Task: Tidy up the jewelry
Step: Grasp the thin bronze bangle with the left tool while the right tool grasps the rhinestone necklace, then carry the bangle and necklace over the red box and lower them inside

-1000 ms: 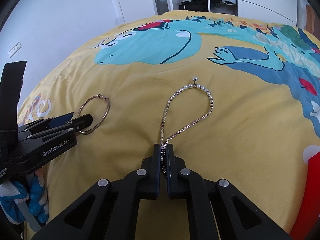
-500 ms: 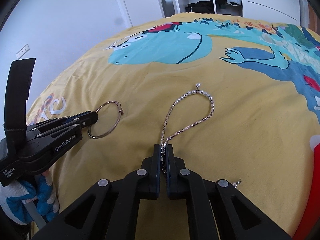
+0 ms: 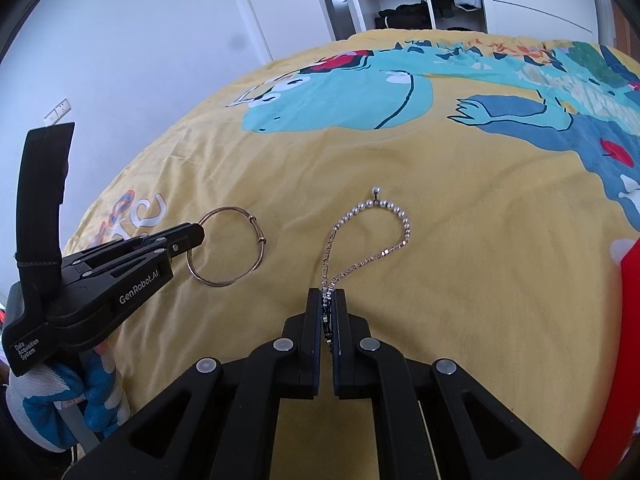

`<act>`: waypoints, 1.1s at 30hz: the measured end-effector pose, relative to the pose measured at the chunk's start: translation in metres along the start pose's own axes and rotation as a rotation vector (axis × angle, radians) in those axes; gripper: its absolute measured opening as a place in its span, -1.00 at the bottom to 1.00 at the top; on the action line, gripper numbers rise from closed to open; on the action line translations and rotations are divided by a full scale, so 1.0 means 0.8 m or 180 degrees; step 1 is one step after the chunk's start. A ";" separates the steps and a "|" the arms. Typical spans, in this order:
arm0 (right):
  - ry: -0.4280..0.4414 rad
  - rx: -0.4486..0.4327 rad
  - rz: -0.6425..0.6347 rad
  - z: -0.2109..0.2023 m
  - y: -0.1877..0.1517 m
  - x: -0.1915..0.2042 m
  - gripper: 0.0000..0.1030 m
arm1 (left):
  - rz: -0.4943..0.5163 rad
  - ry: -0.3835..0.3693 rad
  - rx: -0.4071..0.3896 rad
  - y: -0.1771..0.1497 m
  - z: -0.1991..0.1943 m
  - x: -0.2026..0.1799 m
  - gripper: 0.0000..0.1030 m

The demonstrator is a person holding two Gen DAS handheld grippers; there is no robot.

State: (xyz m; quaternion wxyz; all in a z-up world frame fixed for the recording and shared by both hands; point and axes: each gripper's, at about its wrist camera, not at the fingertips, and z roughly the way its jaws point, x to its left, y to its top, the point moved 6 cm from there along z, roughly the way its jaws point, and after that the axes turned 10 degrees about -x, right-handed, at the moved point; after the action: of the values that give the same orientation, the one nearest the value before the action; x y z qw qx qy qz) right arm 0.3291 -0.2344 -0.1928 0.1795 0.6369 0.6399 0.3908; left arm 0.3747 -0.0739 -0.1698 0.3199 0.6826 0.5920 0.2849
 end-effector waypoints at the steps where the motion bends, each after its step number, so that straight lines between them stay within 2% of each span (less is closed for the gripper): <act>1: 0.0004 -0.0011 0.0008 -0.004 0.001 0.001 -0.92 | -0.0008 0.0003 -0.0002 0.000 -0.005 0.002 -0.93; 17: 0.0017 -0.0231 0.0042 -0.087 0.020 0.033 -0.92 | -0.0040 -0.0052 -0.0110 0.008 -0.091 0.010 -0.92; 33: -0.0048 -0.0458 -0.0017 -0.196 0.031 0.069 -0.92 | -0.0053 -0.0124 -0.0322 0.024 -0.206 0.008 -0.92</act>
State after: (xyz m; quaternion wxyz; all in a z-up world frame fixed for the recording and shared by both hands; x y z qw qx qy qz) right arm 0.2249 -0.2274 -0.0613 0.2306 0.6235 0.6105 0.4304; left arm 0.2610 -0.0533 -0.0506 0.3678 0.6661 0.5762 0.2985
